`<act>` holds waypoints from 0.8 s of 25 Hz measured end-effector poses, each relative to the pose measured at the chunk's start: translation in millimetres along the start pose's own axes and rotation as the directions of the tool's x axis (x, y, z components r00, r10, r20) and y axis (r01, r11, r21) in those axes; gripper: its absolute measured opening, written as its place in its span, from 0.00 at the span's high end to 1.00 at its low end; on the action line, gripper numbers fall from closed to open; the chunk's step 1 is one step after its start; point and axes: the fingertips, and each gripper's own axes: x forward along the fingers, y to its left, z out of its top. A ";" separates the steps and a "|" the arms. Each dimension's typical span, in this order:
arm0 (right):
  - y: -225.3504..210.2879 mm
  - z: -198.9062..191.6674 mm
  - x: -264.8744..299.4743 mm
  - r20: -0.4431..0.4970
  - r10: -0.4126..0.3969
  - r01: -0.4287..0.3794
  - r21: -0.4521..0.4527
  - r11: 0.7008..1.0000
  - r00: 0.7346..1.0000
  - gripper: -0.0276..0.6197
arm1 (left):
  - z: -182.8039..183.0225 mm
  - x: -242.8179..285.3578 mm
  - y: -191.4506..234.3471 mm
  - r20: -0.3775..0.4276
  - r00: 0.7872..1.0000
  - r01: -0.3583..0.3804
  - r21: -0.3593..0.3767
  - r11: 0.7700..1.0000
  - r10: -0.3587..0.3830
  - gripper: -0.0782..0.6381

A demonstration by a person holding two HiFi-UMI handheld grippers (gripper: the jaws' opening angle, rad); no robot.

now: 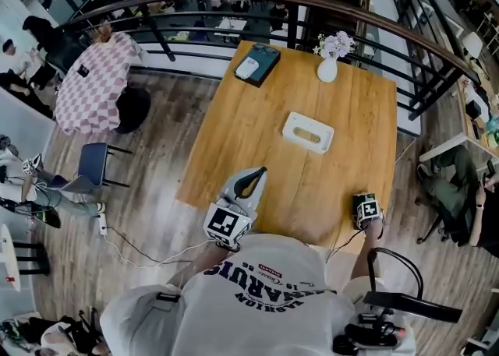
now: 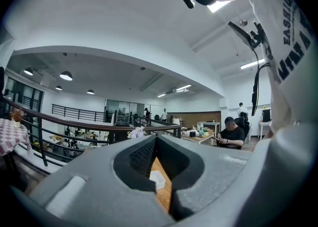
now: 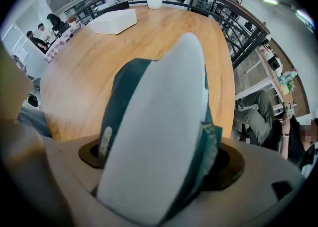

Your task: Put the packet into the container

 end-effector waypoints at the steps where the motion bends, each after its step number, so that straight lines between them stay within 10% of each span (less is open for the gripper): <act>1: 1.1 0.2 -0.5 -0.006 -0.010 0.010 -0.005 1.000 1.000 0.22 | 0.0 -0.6 0.8 0.000 1.000 0.000 0.000 1.000 0.000 0.89; 20: 4.1 -8.5 -10.2 -0.085 -0.030 0.018 -0.136 0.991 0.996 0.31 | -6.9 2.9 -0.8 0.000 1.000 0.010 -0.002 1.000 -0.010 0.89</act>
